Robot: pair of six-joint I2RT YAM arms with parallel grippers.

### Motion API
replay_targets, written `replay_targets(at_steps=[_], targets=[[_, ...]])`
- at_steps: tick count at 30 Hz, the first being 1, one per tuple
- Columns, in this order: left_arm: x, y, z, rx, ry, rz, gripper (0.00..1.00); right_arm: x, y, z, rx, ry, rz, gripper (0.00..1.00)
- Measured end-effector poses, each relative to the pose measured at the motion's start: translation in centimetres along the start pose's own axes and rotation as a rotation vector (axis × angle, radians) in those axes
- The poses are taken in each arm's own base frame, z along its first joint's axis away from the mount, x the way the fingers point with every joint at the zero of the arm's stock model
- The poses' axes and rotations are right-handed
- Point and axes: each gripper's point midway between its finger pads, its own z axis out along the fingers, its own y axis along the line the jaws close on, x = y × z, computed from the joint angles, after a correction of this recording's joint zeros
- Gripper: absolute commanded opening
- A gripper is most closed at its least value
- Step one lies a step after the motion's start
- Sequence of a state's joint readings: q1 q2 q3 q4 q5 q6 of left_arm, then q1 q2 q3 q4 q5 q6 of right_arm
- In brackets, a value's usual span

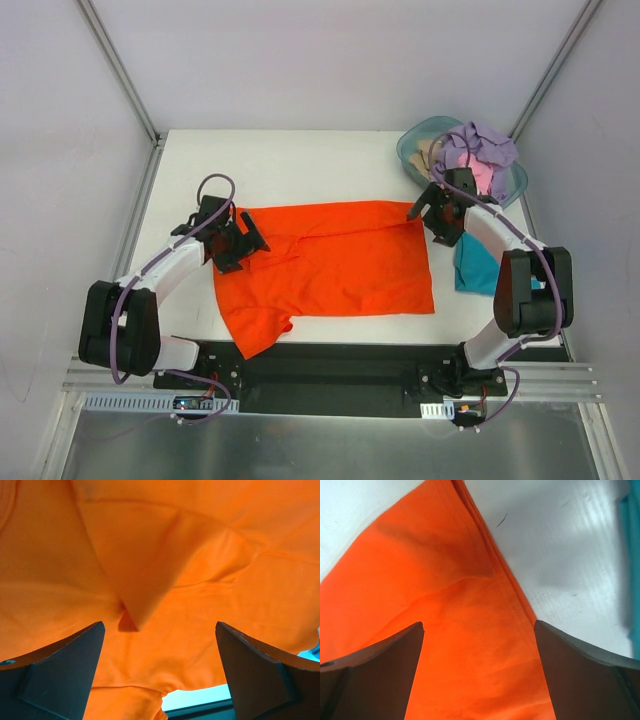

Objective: Fold and stack the t-shirts
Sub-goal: Fold the flattened tshirt in 1/3 of the way

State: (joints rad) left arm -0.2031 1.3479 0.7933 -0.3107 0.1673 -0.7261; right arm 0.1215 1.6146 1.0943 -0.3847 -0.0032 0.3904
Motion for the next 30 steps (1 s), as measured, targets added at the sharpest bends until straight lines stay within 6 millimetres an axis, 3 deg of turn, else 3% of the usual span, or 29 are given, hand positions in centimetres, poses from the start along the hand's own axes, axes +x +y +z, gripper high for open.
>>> replay_targets(at_steps=[3, 6, 8, 14, 18, 19, 25, 30], targets=[[1.0, 0.9, 0.4, -0.022, 0.034, -0.015, 0.76, 0.3, 0.9, 0.4, -0.043, 0.01, 0.085, 0.84], [1.1, 1.0, 0.9, -0.031, 0.043, -0.027, 0.65, -0.4, 2.0, 0.9, -0.081, -0.004, 0.136, 0.72], [1.3, 1.3, 1.3, -0.043, 0.055, -0.032, 0.61, -0.8, 2.4, 1.6, -0.088, -0.006, 0.165, 0.69], [1.2, 1.5, 2.5, -0.067, 0.08, -0.039, 0.34, -0.6, 2.2, 3.5, -0.061, 0.016, 0.217, 0.62], [0.8, 1.3, 3.4, -0.075, 0.089, -0.036, 0.11, -0.6, 1.9, 4.1, -0.038, 0.013, 0.229, 0.35], [0.7, 1.2, 3.5, -0.076, 0.091, -0.038, 0.0, -0.8, 2.0, 4.2, -0.037, 0.008, 0.229, 0.3], [-0.1, 0.6, 3.5, -0.065, 0.077, -0.03, 0.0, -3.4, 2.8, 4.2, -0.022, -0.056, 0.182, 0.01], [-1.1, 0.0, 2.7, -0.04, 0.039, -0.021, 0.0, -5.5, 4.1, 3.6, -0.032, -0.107, 0.102, 0.01]])
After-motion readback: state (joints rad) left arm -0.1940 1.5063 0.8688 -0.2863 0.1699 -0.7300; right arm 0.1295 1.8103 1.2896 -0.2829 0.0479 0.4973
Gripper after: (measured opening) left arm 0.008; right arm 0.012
